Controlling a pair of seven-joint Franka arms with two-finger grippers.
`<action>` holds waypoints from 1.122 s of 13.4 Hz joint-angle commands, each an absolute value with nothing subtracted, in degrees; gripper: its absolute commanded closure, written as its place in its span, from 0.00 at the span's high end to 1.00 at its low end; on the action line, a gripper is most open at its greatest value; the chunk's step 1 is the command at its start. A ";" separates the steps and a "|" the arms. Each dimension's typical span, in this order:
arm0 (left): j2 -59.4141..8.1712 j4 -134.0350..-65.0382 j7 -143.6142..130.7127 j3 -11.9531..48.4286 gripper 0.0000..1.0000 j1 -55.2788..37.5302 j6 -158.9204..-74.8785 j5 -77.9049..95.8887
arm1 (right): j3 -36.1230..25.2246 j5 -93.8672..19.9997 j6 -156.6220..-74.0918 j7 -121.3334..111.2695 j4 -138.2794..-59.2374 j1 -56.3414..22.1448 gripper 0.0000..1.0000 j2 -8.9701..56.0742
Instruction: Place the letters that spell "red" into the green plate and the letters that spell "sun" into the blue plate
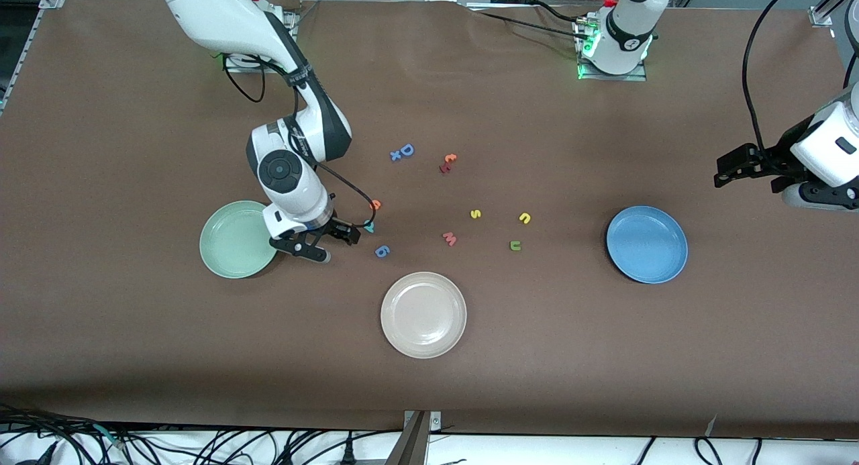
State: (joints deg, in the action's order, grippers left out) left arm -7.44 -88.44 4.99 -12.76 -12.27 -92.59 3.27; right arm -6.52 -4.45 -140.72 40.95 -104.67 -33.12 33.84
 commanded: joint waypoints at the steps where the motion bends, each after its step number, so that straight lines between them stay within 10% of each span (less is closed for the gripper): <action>1: -11.23 -88.24 5.36 -10.47 1.00 -12.83 -92.02 5.01 | -6.86 -5.54 -143.08 38.24 -106.00 -33.49 0.99 34.10; 11: -28.90 -88.33 2.30 -9.14 1.00 -14.67 -104.31 9.93 | -4.92 -5.71 -145.81 39.02 -108.45 -33.49 0.85 34.89; 15: -31.19 -89.30 -10.35 -9.14 1.00 -18.62 -108.97 10.02 | -4.92 -5.71 -145.81 38.58 -108.63 -33.40 0.55 34.89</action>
